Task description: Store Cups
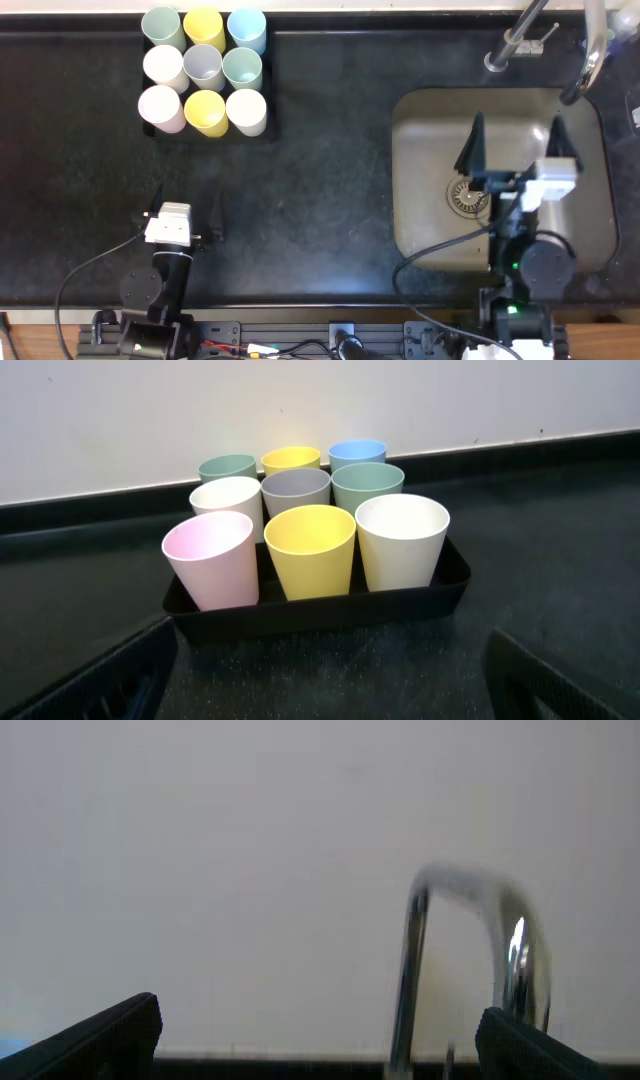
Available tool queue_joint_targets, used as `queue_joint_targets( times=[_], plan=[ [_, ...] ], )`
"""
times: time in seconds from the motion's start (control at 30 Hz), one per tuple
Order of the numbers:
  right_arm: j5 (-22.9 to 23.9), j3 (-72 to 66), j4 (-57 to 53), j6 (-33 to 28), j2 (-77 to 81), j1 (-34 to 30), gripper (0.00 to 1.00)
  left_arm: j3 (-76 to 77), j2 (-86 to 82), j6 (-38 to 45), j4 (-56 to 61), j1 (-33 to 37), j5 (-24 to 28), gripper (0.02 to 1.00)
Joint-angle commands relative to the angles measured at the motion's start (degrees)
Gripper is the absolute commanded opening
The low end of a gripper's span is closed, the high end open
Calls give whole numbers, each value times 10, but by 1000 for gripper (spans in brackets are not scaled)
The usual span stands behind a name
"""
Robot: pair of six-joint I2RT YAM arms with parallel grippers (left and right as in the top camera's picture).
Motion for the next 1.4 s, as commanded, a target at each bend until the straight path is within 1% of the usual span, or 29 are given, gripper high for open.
queue_joint_targets(
  times=[0.03,0.27,0.43,0.6,0.8,1.1,1.4],
  plan=[
    [8,-82,-1,4,-14,0,996,-1,-5,-2,-1,-2,5,998],
    [7,-160,-2,4,-18,0,998,-1,-5,-2,-1,-2,5,998],
    [7,-188,-8,4,-84,-4,998,-1,-5,-2,-1,-2,5,996],
    [6,-189,-130,4,-167,-3,996,-1,-5,-2,-1,-2,5,998],
    [6,-189,-271,4,-226,-3,998,-1,-5,-2,-1,-2,5,998],
    [6,-189,-269,4,-314,-3,998,-1,-5,-2,-1,-2,5,998],
    [6,-189,-269,4,-316,-3,998,-1,-5,-2,-1,-2,5,998]
  ],
)
